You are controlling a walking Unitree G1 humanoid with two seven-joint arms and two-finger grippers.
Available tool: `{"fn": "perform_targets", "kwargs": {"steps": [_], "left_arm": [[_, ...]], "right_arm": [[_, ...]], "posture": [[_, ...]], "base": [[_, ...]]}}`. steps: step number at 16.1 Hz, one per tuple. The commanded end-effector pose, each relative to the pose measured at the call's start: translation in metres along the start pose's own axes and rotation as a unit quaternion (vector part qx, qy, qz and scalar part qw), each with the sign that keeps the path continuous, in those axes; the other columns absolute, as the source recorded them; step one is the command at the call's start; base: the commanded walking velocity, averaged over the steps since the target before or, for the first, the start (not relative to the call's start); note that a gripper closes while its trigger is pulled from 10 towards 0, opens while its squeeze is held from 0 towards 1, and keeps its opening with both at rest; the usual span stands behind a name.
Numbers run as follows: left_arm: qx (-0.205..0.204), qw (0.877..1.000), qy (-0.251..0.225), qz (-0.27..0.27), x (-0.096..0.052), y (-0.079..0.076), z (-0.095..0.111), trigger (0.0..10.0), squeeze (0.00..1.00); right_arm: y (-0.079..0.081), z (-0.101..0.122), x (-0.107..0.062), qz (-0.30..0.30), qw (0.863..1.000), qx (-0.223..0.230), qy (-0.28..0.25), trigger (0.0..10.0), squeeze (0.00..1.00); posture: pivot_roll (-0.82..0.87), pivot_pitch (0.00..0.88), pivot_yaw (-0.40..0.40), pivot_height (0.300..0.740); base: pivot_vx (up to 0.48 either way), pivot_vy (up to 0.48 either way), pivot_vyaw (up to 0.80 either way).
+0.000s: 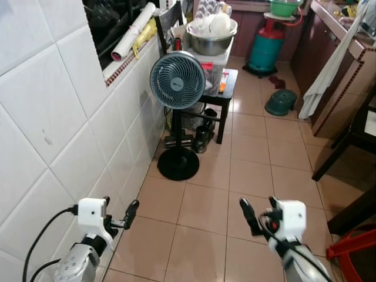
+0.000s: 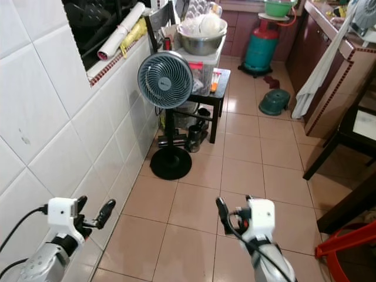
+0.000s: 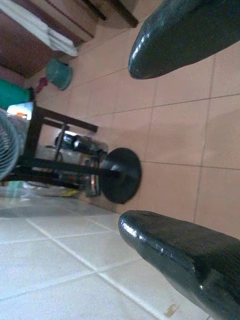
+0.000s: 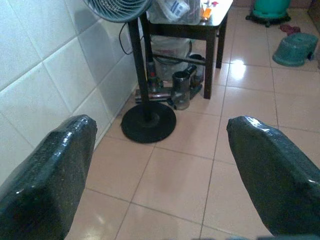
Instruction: Setting the table
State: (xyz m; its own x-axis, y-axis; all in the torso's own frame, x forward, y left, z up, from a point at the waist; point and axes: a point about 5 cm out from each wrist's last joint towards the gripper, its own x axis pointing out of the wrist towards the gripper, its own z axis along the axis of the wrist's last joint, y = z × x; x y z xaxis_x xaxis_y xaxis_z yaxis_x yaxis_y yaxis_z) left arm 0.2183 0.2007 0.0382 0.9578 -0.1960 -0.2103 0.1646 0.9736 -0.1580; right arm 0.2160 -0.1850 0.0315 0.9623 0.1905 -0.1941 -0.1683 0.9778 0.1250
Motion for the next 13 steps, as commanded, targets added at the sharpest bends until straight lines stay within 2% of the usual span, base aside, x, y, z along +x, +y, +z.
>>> {"fn": "perform_targets", "kwargs": {"steps": [1, 4, 5, 8, 11, 12, 13], "left_arm": [[0.01, 0.998, -0.057, 0.008, 0.001, -0.002, 0.017, 10.0, 0.0], [0.012, 0.999, -0.044, 0.0, 0.002, -0.007, 0.022, 10.0, 0.0], [0.008, 0.999, -0.04, 0.008, 0.0, -0.008, 0.021, 10.0, 0.0], [0.017, 0.997, -0.059, 0.036, 0.002, -0.008, 0.027, 10.0, 0.0], [0.012, 0.997, -0.06, 0.051, 0.003, -0.009, 0.028, 10.0, 0.0], [0.008, 0.996, -0.058, 0.06, 0.004, -0.008, 0.027, 10.0, 0.0], [0.009, 0.996, -0.06, 0.061, 0.005, -0.008, 0.028, 10.0, 0.0]], "right_arm": [[0.0, 0.007, -0.004, -0.004, 1.0, -0.005, -0.003, 10.0, 0.0], [0.005, 0.015, -0.01, -0.01, 1.0, -0.006, -0.012, 10.0, 0.0], [0.008, 0.018, -0.011, -0.015, 1.0, 0.007, -0.015, 10.0, 0.0], [0.015, 0.022, -0.012, -0.032, 0.999, -0.019, -0.016, 10.0, 0.0], [0.014, 0.024, -0.012, -0.048, 0.998, -0.025, -0.014, 10.0, 0.0], [0.008, 0.026, -0.009, -0.071, 0.996, -0.049, -0.015, 10.0, 0.0], [0.005, 0.027, -0.008, -0.085, 0.995, -0.053, -0.018, 10.0, 0.0]], "posture": [[0.03, 0.0, 0.008, 0.74], [0.02, 0.0, 0.02, 0.74], [0.01, 0.0, 0.025, 0.74], [0.02, 0.0, 0.019, 0.74], [0.02, 0.0, 0.009, 0.74], [0.01, 0.0, 0.006, 0.74], [0.01, 0.0, 0.006, 0.74]], "base": [[0.0, 0.0, 0.0], [0.0, 0.0, 0.0], [0.0, 0.0, 0.0], [0.0, 0.0, 0.0], [0.0, 0.0, 0.0], [0.0, 0.0, 0.0], [0.0, 0.0, 0.0]]}}
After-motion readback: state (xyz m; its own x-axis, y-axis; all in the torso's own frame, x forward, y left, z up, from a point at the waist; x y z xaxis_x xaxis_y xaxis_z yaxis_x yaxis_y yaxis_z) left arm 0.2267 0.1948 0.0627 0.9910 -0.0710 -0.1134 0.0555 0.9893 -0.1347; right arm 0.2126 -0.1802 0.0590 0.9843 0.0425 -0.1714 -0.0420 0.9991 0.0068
